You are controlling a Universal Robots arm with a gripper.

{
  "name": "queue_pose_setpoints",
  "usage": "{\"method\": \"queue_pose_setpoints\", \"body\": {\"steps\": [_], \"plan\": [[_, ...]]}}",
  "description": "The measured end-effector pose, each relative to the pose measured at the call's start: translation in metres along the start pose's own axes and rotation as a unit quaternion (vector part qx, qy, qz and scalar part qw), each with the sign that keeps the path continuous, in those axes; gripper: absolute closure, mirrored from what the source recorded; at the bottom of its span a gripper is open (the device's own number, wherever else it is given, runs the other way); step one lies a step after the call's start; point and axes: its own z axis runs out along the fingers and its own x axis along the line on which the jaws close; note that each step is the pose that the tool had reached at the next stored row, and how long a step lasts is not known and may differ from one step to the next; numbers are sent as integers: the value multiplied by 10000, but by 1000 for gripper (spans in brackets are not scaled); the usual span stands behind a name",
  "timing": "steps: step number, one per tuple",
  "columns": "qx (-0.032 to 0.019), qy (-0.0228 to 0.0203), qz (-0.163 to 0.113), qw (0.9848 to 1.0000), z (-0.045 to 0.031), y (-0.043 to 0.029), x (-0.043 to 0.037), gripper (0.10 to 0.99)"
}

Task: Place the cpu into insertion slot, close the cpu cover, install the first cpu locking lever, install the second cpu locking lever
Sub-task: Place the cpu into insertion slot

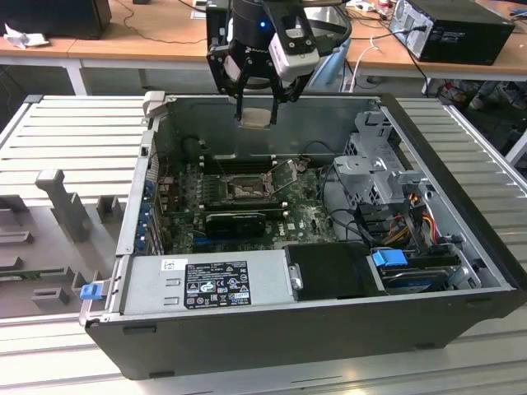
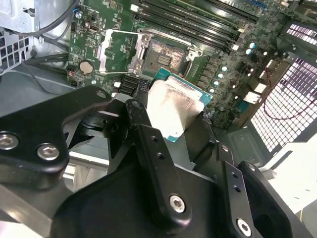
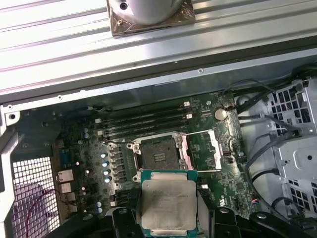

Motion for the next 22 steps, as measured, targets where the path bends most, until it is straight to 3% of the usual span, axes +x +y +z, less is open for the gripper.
{"method": "queue_pose_setpoints", "body": {"steps": [6, 10, 16, 22], "plan": [[-3, -15, 166, 9999, 0, 0, 0, 545], [-9, -43, 477, 9989, 1, 0, 0, 545], [-18, -82, 921, 9957, 3, 0, 0, 545], [-26, -122, 1369, 9905, 6, 0, 0, 545]]}}
